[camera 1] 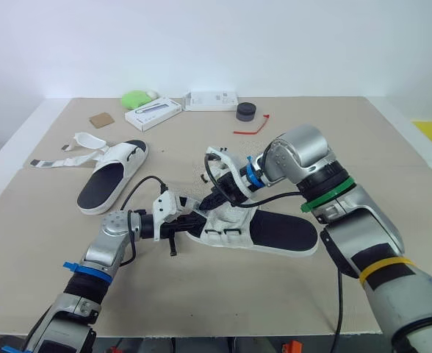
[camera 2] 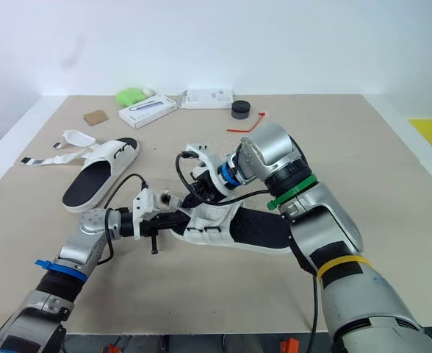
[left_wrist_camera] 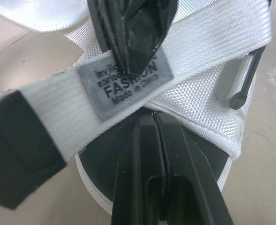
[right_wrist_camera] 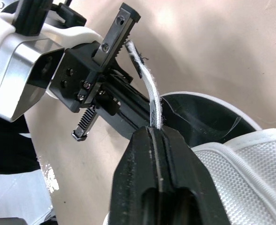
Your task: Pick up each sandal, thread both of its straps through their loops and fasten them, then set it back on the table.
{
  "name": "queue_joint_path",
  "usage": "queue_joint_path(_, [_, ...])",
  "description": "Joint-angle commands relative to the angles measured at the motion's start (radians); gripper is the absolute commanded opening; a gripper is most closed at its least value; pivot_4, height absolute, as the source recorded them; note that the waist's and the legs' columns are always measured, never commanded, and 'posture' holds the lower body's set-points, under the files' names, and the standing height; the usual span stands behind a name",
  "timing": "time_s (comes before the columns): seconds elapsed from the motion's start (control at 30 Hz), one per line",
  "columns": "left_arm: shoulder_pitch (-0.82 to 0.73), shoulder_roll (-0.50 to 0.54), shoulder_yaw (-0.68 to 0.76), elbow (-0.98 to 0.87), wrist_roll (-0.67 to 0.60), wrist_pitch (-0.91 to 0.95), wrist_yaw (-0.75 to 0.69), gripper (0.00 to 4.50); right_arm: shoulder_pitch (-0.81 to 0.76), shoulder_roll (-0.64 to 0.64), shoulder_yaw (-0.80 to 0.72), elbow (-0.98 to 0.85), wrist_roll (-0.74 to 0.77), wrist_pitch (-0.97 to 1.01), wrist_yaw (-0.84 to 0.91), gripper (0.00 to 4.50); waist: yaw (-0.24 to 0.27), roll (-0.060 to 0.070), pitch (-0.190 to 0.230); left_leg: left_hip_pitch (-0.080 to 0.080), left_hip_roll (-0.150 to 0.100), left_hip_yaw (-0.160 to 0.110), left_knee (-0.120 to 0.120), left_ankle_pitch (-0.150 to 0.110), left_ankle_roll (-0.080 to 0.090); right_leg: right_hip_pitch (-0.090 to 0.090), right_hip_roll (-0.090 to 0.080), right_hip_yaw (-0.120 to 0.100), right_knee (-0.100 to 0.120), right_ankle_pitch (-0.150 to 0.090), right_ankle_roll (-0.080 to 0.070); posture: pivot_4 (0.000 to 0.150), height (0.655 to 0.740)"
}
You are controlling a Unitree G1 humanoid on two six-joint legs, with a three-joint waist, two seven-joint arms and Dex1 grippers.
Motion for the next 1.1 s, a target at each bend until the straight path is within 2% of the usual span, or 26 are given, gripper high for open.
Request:
queue_joint_path(0.03, [0.057, 0.017, -0.076, 0.104, 0.076, 0.072, -0.008, 0.00, -0.003, -0.029, -0.078, -0.064, 0.036, 0.031, 0.037, 0.03, 0.000, 0.000, 0.000, 0.000, 0.000, 0.000, 0.000, 0.000, 0.000, 0.000, 0.000, 0.000, 0.000, 0.000, 0.000, 0.150, 0.7400])
queue_joint_path(0.1, [0.055, 0.017, -0.076, 0.105, 0.076, 0.072, -0.009, 0.00, 0.000, -0.044, -0.115, -0.088, 0.053, 0.041, 0.047, 0.03, 0.000, 0.000, 0.000, -0.001, 0.000, 0.000, 0.000, 0.000, 0.000, 0.000, 0.000, 0.000, 0.000, 0.000, 0.000, 0.150, 0.7400])
queue_joint_path(0.2, [0.054, 0.016, -0.078, 0.108, 0.077, 0.070, -0.012, 0.00, 0.026, -0.061, -0.260, -0.150, 0.035, -0.076, -0.020, 0.03, 0.000, 0.000, 0.000, -0.001, 0.000, 0.000, 0.000, 0.000, 0.000, -0.001, 0.000, 0.000, 0.000, 0.000, -0.001, 0.150, 0.7400])
queue_joint_path(0.3, [0.055, 0.016, -0.077, 0.106, 0.076, 0.072, -0.013, 0.00, 0.140, -0.104, -0.351, -0.374, -0.013, -0.290, -0.073, 0.03, 0.003, 0.000, 0.000, -0.001, 0.000, -0.001, 0.000, 0.000, -0.001, 0.000, 0.000, -0.001, 0.000, -0.001, 0.000, 0.150, 0.7400])
queue_joint_path(0.43, [0.052, 0.023, -0.080, 0.112, 0.074, 0.071, -0.024, 0.00, 0.432, -0.220, -0.412, -0.813, -0.059, -0.667, 0.033, 0.03, 0.007, -0.001, 0.000, -0.002, 0.000, -0.002, -0.001, -0.003, -0.005, 0.001, 0.000, -0.003, -0.002, -0.004, 0.002, 0.150, 0.7400])
queue_joint_path(0.53, [0.042, 0.029, -0.081, 0.124, 0.075, 0.069, -0.036, 0.00, 0.620, -0.329, -0.349, -0.955, -0.252, -1.071, 0.130, 0.03, 0.008, 0.001, 0.000, -0.002, 0.000, -0.003, -0.001, -0.006, -0.007, 0.001, 0.000, -0.004, -0.002, -0.006, 0.003, 0.150, 0.7400])
queue_joint_path(0.63, [0.025, 0.032, -0.081, 0.140, 0.076, 0.070, -0.046, 0.00, 0.724, -0.407, -0.289, -0.925, -0.471, -1.553, 0.189, 0.03, 0.003, 0.002, 0.000, -0.001, 0.000, -0.003, -0.001, -0.007, -0.008, 0.002, 0.000, -0.004, -0.002, -0.007, 0.004, 0.150, 0.7400])
queue_joint_path(0.77, [0.002, 0.032, -0.082, 0.165, 0.075, 0.065, -0.052, 0.00, 0.798, -0.435, -0.279, -0.827, -0.594, -2.016, 0.183, 0.03, 0.000, -0.009, 0.005, 0.006, 0.001, -0.002, 0.003, -0.006, -0.007, 0.003, -0.001, -0.005, -0.002, -0.009, -0.002, 0.150, 0.7400])
queue_joint_path(0.93, [0.003, 0.027, -0.082, 0.163, 0.071, 0.069, -0.052, 0.00, 0.877, -0.444, -0.262, -0.732, -0.657, -2.278, 0.133, 0.03, 0.002, -0.009, 0.005, 0.005, 0.001, 0.000, 0.007, -0.006, -0.008, 0.004, -0.003, -0.004, -0.002, -0.008, -0.001, 0.150, 0.7400])
queue_joint_path(1.07, [0.008, 0.028, -0.088, 0.160, 0.074, 0.067, -0.056, 0.00, 0.962, -0.501, -0.249, -0.687, -0.691, -2.293, 0.135, 0.03, 0.004, -0.009, 0.005, 0.005, 0.001, 0.000, 0.007, -0.006, -0.008, 0.005, -0.002, -0.004, -0.002, -0.007, -0.001, 0.150, 0.7400])
queue_joint_path(1.1, [0.008, 0.028, -0.089, 0.159, 0.075, 0.068, -0.057, 0.00, 0.972, -0.513, -0.246, -0.681, -0.699, -2.278, 0.136, 0.71, 0.005, -0.008, 0.005, 0.005, 0.001, -0.001, 0.007, -0.007, -0.008, 0.006, -0.002, -0.004, -0.002, -0.007, -0.001, 0.150, 0.7400])
